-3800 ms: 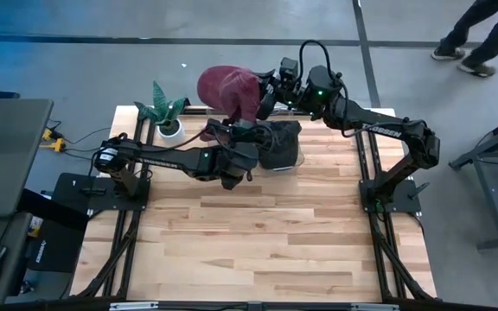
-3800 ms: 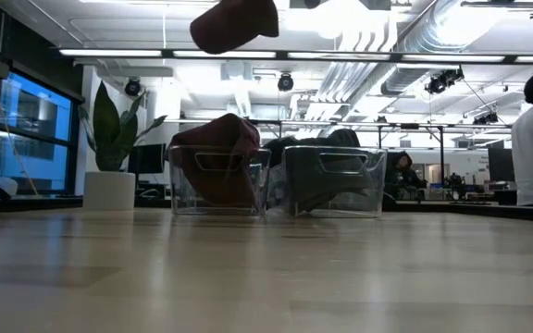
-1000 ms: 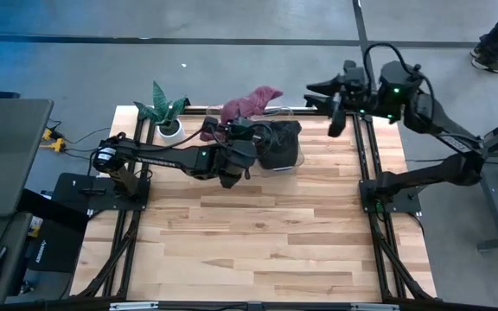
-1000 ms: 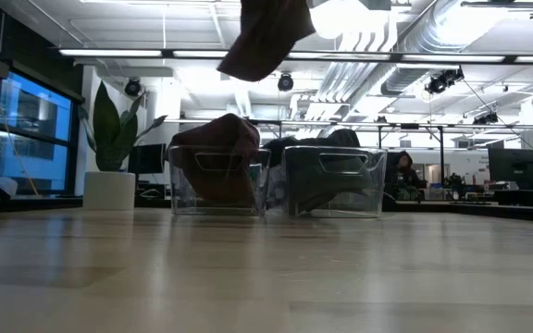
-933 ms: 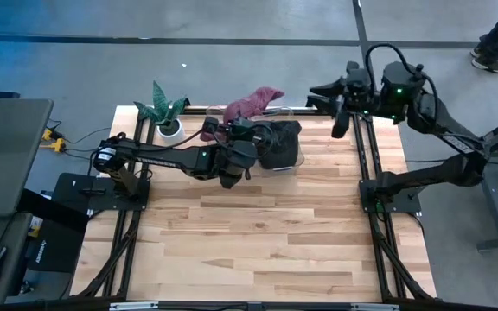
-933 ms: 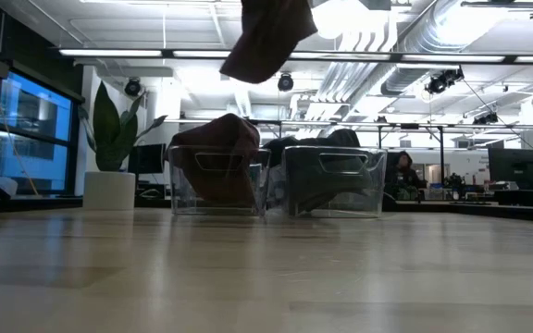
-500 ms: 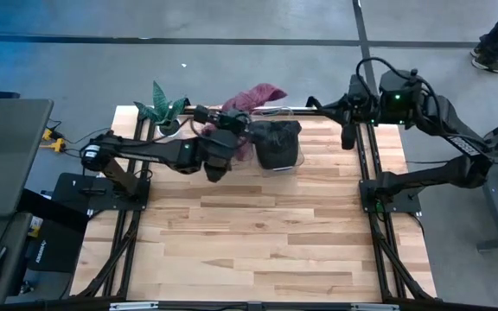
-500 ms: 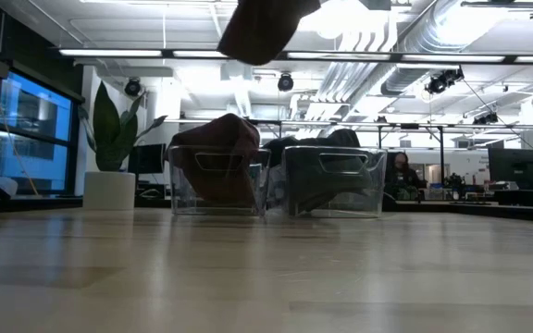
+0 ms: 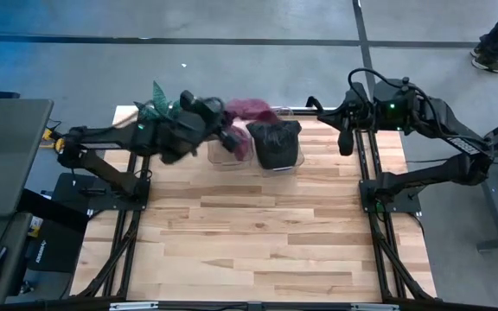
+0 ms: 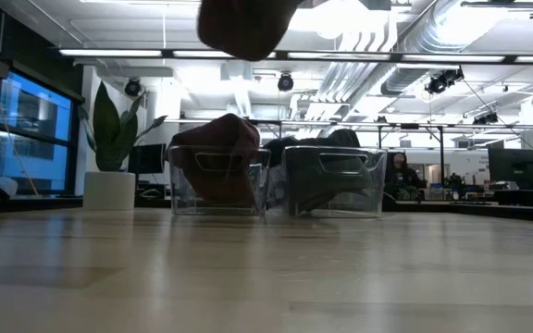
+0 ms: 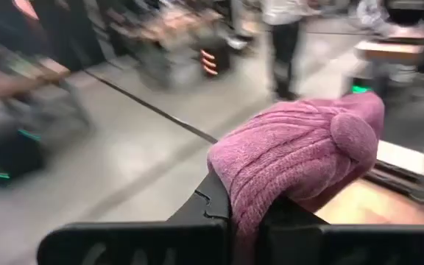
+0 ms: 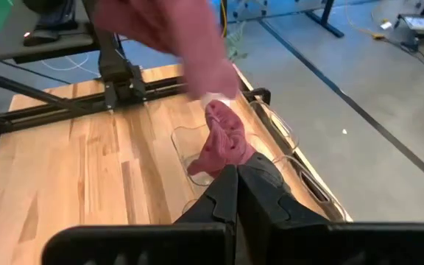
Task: Pick & Place hat
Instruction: Put the dark red cap into the left transparent bin
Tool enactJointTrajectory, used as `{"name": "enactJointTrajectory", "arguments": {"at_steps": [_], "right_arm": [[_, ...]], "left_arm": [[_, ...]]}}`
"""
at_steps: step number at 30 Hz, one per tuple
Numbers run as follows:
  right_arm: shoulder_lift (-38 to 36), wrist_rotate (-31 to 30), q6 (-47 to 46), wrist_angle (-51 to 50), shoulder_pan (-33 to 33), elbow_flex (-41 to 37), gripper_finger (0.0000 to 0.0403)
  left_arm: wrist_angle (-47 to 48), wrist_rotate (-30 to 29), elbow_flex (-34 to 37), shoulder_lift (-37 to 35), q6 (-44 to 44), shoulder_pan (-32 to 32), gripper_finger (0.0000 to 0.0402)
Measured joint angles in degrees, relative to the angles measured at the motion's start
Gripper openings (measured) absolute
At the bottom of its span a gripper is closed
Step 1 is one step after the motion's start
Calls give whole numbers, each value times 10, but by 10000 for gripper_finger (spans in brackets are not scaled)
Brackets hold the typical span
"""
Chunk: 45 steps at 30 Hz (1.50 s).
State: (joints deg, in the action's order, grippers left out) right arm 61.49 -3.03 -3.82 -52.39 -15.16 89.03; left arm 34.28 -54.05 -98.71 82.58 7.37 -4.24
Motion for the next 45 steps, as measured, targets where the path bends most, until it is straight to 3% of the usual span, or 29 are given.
{"name": "enactJointTrajectory", "arguments": {"at_steps": [3,8,13,19,29,36,45], "right_arm": [[0,-8,-10,-3,0,0,0],[0,-26,-19,-5,0,0,0],[0,-30,-28,-5,0,0,0],[0,-30,-37,-9,0,0,0],[0,-58,-52,-16,0,0,0],[0,-87,-52,-15,0,0,0],[0,-91,-67,-16,0,0,0]], "left_arm": [[115,112,6,-40,68,39,0],[181,271,5,-69,75,120,0],[183,452,2,-78,45,201,0],[181,627,2,-70,14,297,0],[180,834,3,-27,-32,456,0],[178,962,3,29,-56,516,0],[180,1015,3,91,-74,543,0]]}}
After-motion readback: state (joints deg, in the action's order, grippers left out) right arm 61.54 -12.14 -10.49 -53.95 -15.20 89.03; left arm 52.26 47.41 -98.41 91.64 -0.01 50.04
